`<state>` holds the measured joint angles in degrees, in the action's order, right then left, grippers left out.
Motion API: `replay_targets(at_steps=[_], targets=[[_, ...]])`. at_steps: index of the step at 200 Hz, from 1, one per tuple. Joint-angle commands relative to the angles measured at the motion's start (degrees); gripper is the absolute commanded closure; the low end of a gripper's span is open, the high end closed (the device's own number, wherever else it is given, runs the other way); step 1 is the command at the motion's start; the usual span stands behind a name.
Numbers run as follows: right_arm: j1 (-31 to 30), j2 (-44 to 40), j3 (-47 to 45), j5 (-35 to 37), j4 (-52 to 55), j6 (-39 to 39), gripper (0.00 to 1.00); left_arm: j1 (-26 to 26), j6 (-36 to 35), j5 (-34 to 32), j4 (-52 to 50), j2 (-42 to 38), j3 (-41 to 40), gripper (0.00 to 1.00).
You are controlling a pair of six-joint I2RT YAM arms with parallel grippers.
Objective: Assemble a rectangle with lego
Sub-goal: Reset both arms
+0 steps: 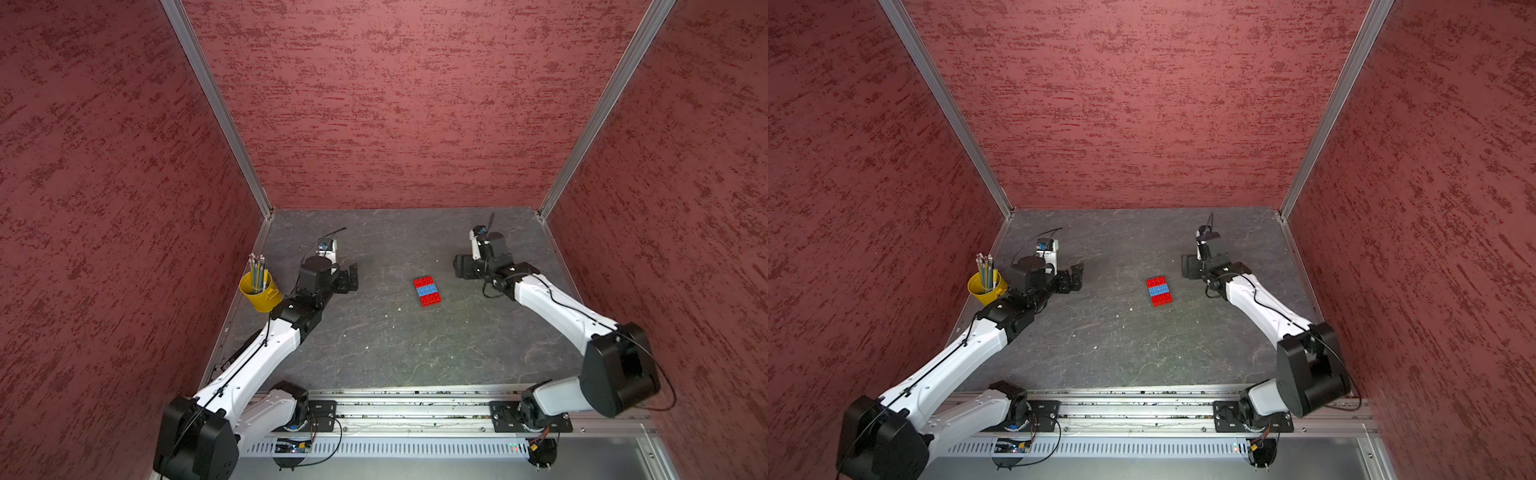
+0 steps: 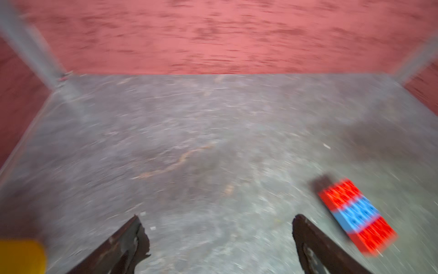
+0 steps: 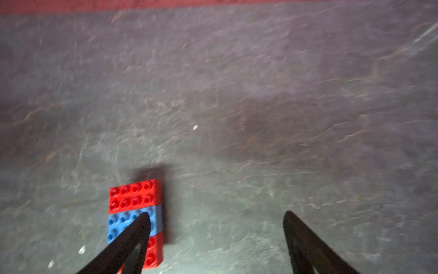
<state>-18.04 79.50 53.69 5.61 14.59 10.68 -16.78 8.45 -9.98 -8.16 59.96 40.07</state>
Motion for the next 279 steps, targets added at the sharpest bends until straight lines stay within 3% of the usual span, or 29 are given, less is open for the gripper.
replay_targets(at_steps=[1,64,126,144,156,167,182,201,228,239,247,254,279], targets=[[2.4,-4.6,-8.0,2.7,-20.0,-2.3,0.16,5.7,4.6,-1.0,2.7,0.2,-3.1,0.0],[7.7,-7.6,-23.1,11.2,-42.6,-9.2,0.16,13.4,-0.3,1.6,15.6,5.3,-9.1,0.0],[10.2,-0.9,-37.6,8.9,-73.9,-12.5,0.17,15.0,-8.7,7.1,36.7,18.6,-13.1,0.0],[10.9,2.2,-34.8,7.6,-72.6,-15.2,0.18,16.0,-9.7,9.5,42.0,20.9,-12.8,0.0],[11.4,4.6,-35.2,7.8,-77.2,-17.0,0.17,16.3,-11.0,9.7,43.7,24.0,-11.6,0.0],[13.1,6.0,-34.3,7.8,-76.1,-14.5,0.16,17.2,-10.6,10.9,46.3,26.5,-11.6,0.0],[17.0,6.1,-34.9,2.2,-77.2,-11.7,0.17,20.3,-8.4,15.9,45.6,26.1,-11.6,0.0],[20.8,6.5,-36.9,-4.1,-80.9,-9.2,0.17,20.6,-8.8,18.6,48.9,25.9,-13.5,0.0],[21.6,6.8,-38.0,-6.0,-83.1,-9.0,0.16,20.6,-9.5,20.1,54.0,26.3,-16.2,0.0],[21.6,7.1,-39.1,-6.8,-85.3,-9.4,0.16,20.5,-10.2,22.0,62.4,28.6,-19.2,0.0],[21.6,7.9,-40.5,-7.4,-88.3,-9.5,0.16,20.4,-10.9,22.7,58.3,27.3,-18.5,0.0],[21.5,9.2,-41.9,-7.8,-92.7,-9.5,0.16,20.4,-10.6,22.9,61.5,28.2,-19.1,0.0],[21.9,8.6,-41.1,-8.7,-89.8,-9.5,0.16,20.5,-10.7,22.8,59.6,27.7,-18.7,0.0]])
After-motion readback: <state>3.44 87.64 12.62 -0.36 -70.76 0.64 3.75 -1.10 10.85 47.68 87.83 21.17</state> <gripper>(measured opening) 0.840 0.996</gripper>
